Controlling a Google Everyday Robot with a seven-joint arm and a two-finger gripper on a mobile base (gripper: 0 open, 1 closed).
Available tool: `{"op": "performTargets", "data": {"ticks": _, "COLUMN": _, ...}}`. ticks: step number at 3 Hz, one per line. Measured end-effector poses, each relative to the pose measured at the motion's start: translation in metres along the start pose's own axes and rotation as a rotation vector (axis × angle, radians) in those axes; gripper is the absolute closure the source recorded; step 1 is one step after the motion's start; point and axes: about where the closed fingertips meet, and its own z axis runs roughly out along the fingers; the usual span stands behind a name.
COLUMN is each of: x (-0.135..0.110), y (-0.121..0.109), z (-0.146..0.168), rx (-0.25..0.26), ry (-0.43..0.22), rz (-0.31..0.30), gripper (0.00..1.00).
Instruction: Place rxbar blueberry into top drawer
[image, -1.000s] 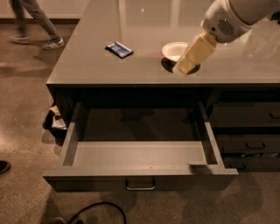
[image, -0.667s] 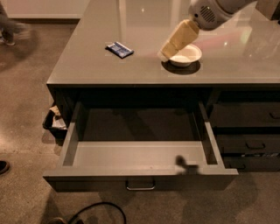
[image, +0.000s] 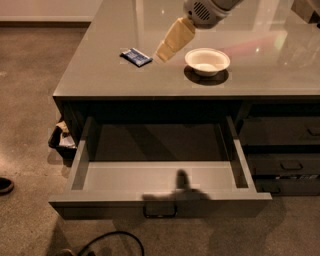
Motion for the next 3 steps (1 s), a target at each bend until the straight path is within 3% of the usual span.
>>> {"op": "performTargets", "data": {"ticks": 1, "x": -0.004, "y": -0.007, "z": 0.008, "rx": 0.026, "ry": -0.017, "rz": 0.046, "gripper": 0.0}}
{"op": "performTargets", "data": {"ticks": 2, "x": -0.016, "y": -0.024, "z": 0.041, "rx": 0.093, "ry": -0.046, "rz": 0.124, "gripper": 0.0}}
{"op": "performTargets", "data": {"ticks": 3, "x": -0.037, "y": -0.042, "z": 0.074, "rx": 0.196, "ry": -0.094, "rz": 0.192, "gripper": 0.0}}
